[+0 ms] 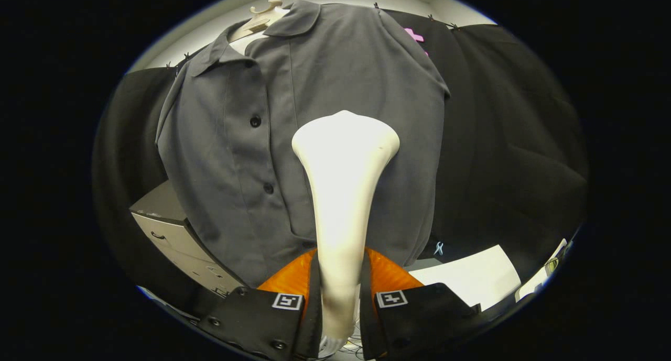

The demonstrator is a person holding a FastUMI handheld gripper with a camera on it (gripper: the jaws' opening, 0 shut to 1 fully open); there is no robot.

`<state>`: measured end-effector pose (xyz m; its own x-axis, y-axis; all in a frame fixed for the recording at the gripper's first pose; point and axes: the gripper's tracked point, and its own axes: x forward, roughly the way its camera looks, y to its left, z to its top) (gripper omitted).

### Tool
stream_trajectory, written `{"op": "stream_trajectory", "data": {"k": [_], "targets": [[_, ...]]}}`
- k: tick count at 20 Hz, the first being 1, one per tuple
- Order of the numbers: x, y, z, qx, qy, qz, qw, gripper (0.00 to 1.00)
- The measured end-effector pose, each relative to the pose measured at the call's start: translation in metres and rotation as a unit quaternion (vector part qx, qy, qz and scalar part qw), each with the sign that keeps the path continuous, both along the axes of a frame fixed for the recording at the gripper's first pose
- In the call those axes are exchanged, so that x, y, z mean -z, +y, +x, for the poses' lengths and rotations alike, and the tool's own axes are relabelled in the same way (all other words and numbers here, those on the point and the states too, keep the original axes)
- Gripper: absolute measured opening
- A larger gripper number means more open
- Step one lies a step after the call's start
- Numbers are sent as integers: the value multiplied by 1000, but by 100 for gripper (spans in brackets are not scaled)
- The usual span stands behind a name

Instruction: Iron the clothes twice with a garment steamer, once on the left side and once on the right side.

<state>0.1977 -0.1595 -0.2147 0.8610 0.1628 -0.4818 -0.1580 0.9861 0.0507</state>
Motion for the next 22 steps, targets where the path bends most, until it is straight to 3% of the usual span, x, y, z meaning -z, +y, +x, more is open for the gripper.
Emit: {"op": "stream_trajectory", "data": {"k": [22], "targets": [[131,-4,-45,5,98,6,995,37]]}}
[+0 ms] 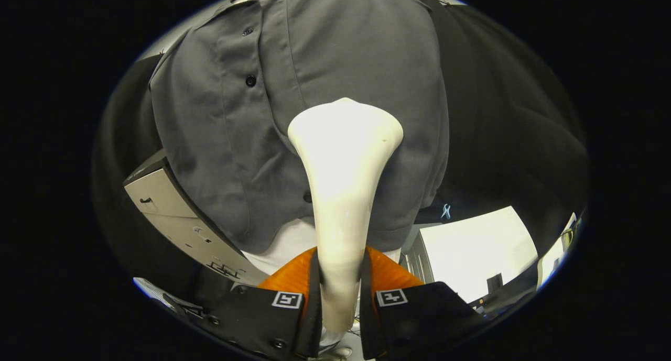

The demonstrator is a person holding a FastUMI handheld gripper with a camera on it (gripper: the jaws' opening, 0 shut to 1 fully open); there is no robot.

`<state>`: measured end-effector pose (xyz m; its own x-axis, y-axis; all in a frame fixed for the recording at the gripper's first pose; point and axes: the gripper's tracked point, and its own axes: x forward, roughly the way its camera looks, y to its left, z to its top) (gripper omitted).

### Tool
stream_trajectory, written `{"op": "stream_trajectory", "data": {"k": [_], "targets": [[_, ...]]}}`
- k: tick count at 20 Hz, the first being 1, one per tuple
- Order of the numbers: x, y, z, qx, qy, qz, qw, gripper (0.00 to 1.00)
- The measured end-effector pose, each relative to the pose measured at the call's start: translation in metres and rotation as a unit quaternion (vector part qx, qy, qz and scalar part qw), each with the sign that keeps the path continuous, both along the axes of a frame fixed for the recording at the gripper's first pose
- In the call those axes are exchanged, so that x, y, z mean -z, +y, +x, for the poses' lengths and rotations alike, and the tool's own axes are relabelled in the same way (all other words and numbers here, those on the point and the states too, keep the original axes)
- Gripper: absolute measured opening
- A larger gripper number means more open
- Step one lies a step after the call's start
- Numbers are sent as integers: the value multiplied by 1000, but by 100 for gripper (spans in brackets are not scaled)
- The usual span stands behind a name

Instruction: Iron the clothes twice with a garment steamer, once on the left side and once on the right side.

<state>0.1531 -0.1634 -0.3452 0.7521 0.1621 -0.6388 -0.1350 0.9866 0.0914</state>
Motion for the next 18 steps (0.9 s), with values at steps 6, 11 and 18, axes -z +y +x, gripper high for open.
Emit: {"op": "stream_trajectory", "data": {"k": [6,11,18], "targets": [[18,-6,-21,4,19,-6,1000,37],[6,-1,-28,3,12,-5,1000,37],[-34,-8,-41,44,-14,9,999,37]]}}
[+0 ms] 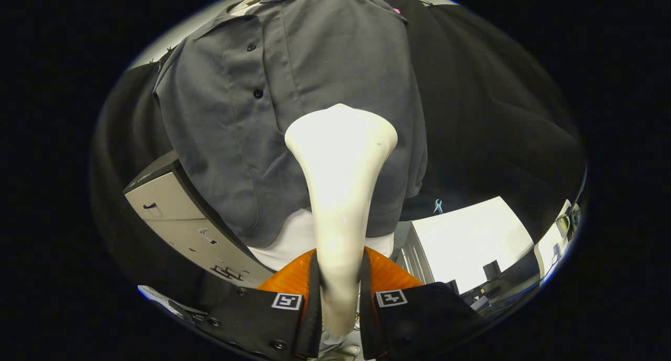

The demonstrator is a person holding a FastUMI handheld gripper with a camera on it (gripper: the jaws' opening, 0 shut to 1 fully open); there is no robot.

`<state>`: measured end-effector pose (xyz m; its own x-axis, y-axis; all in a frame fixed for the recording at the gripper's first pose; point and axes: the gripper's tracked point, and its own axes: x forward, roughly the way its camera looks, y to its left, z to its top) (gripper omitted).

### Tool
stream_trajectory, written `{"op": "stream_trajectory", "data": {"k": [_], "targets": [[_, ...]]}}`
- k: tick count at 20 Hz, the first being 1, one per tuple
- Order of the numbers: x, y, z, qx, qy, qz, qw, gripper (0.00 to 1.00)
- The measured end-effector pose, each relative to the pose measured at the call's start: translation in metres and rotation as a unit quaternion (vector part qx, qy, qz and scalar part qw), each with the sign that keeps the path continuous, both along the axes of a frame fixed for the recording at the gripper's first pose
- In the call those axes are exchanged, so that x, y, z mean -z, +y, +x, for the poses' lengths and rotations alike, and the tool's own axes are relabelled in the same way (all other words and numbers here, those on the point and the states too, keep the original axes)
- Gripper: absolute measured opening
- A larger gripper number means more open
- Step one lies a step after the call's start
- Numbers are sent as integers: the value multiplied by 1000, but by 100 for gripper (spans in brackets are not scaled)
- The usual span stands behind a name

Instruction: Iron the clothes twice with a garment steamer, once on the left side and once on the right side.

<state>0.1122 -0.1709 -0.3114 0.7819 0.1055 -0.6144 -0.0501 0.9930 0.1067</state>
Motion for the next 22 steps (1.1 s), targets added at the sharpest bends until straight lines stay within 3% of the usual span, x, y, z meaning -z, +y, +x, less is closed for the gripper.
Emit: {"op": "stream_trajectory", "data": {"k": [6,14,22], "targets": [[-54,-30,-7,52,-30,-3,998,37],[-183,-19,-19,47,-133,12,990,37],[-283,-9,-33,47,-236,16,970,37]]}}
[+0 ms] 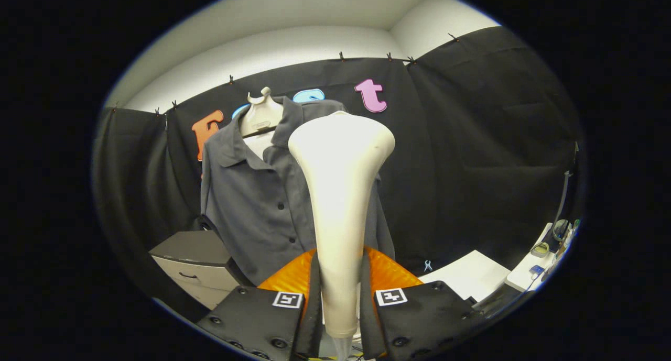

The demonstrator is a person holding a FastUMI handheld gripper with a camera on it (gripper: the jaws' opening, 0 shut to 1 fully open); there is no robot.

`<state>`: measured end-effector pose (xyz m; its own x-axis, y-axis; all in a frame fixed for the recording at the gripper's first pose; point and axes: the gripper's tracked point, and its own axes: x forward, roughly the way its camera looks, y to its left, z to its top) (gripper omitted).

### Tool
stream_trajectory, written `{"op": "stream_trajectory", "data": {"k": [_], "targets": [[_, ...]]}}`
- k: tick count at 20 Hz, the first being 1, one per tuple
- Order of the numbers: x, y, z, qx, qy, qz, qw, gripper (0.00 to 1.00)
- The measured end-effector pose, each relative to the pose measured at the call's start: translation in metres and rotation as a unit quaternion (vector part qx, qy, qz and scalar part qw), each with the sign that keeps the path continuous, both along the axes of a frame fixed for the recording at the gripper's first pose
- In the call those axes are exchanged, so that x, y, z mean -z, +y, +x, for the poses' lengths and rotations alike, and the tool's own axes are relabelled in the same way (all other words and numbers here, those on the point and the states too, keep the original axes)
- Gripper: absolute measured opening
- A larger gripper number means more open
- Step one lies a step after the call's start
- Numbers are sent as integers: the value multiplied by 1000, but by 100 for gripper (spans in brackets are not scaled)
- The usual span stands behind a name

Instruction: Iron the clothes twice with a garment steamer, once on the left side and once on the right side.

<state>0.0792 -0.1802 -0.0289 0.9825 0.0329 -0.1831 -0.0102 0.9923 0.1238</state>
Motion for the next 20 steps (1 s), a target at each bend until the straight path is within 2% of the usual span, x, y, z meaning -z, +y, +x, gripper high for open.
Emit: {"op": "stream_trajectory", "data": {"k": [7,20], "targets": [[-41,7,-10,-13,-47,-6,999,37],[-35,21,-3,-25,-41,-7,999,37]]}}
